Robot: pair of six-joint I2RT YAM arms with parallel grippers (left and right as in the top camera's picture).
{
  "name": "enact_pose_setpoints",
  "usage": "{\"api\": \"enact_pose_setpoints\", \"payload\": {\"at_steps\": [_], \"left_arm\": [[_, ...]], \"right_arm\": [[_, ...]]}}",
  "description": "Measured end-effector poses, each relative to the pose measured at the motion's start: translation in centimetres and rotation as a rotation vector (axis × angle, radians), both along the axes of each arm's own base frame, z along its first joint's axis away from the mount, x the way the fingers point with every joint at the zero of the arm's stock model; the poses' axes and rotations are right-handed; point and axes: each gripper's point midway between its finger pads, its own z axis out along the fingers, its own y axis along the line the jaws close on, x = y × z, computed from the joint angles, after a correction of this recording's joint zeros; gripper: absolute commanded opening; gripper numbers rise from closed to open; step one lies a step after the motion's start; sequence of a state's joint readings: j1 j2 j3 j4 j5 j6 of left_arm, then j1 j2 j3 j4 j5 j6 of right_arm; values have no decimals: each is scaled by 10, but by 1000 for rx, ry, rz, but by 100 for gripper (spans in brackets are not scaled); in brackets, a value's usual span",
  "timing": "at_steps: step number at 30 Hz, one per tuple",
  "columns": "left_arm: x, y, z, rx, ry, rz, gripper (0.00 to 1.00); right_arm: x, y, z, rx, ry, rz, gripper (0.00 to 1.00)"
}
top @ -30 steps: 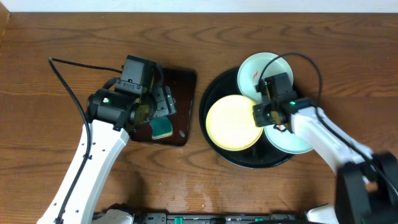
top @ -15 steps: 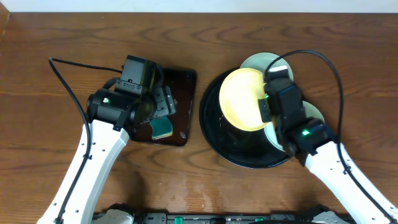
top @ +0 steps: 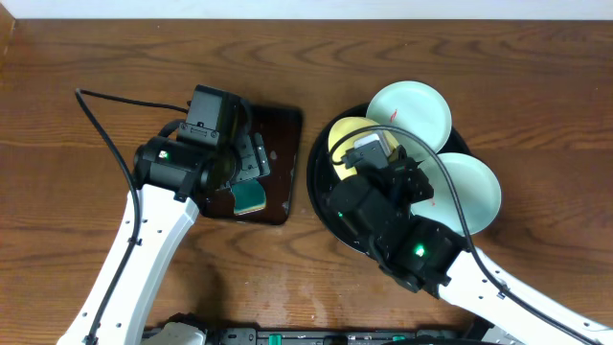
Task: Clean dirty plates on tray and stack at the side
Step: 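Tilt and lift the yellow plate off the round tray with the right gripper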
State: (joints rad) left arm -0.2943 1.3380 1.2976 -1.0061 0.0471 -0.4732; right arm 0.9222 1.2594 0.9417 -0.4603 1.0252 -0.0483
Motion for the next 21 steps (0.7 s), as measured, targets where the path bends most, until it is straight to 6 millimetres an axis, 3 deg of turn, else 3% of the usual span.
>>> {"api": "enact_pose_setpoints", "payload": {"at_steps": [21], "left_arm": [[0,0,0,0,0,0,82]], "right_arm": [[-5,-2,10,-118,-36,-7,1]]}}
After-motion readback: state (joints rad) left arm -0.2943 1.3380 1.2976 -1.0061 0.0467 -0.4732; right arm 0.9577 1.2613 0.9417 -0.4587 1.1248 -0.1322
